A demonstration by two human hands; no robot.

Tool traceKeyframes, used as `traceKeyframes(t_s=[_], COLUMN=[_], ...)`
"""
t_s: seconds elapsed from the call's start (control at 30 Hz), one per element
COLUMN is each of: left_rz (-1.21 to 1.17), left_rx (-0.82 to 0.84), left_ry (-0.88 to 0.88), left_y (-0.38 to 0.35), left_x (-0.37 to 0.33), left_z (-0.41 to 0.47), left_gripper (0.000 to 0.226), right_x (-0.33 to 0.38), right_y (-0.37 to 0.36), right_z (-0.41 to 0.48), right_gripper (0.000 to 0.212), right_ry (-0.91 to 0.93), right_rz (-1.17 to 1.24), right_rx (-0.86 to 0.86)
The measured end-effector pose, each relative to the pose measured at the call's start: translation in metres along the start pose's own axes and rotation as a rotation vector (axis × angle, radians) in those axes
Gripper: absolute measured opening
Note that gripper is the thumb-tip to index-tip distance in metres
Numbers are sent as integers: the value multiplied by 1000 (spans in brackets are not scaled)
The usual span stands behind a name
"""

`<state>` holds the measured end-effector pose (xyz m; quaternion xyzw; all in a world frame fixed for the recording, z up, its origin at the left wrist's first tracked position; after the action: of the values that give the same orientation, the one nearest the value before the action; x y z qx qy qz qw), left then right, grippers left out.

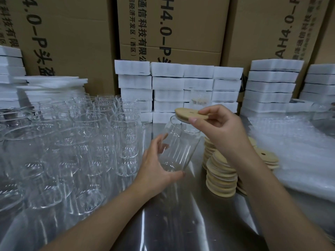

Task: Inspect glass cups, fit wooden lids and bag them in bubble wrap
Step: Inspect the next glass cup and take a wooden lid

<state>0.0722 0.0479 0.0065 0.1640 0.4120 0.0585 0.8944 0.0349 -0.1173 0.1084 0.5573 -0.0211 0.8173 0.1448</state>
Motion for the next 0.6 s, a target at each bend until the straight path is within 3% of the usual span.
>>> traceKeyframes(t_s=[0.2, 0.37, 0.6], left_rz=[-98, -106, -94], left_rx=[-13, -9, -16], left_ry=[0, -5, -13], left_y=[-1, -4, -4], left_x=[0, -1, 0], left_z=[1, -1, -3], left_gripper=[102, 100, 99], right_x=[-4, -1, 4], right_y=[-9, -8, -12], right_z=[0, -4, -9], right_gripper=[23, 16, 25], right_ry=[6, 31, 40], right_rz=[-53, -229, -267], right_rx=[75, 19, 42])
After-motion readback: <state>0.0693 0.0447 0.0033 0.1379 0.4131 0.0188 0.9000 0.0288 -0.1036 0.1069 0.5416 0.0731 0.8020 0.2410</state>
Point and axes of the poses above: each hand's wrist, its own z-axis towards the middle knuckle, its own y-axis out of the back of the hand, x = y × z, the point moved 6 cm from there along z, towards the middle knuckle, and after that the axes turned 13 degrees about -y, right-handed, at the moved point
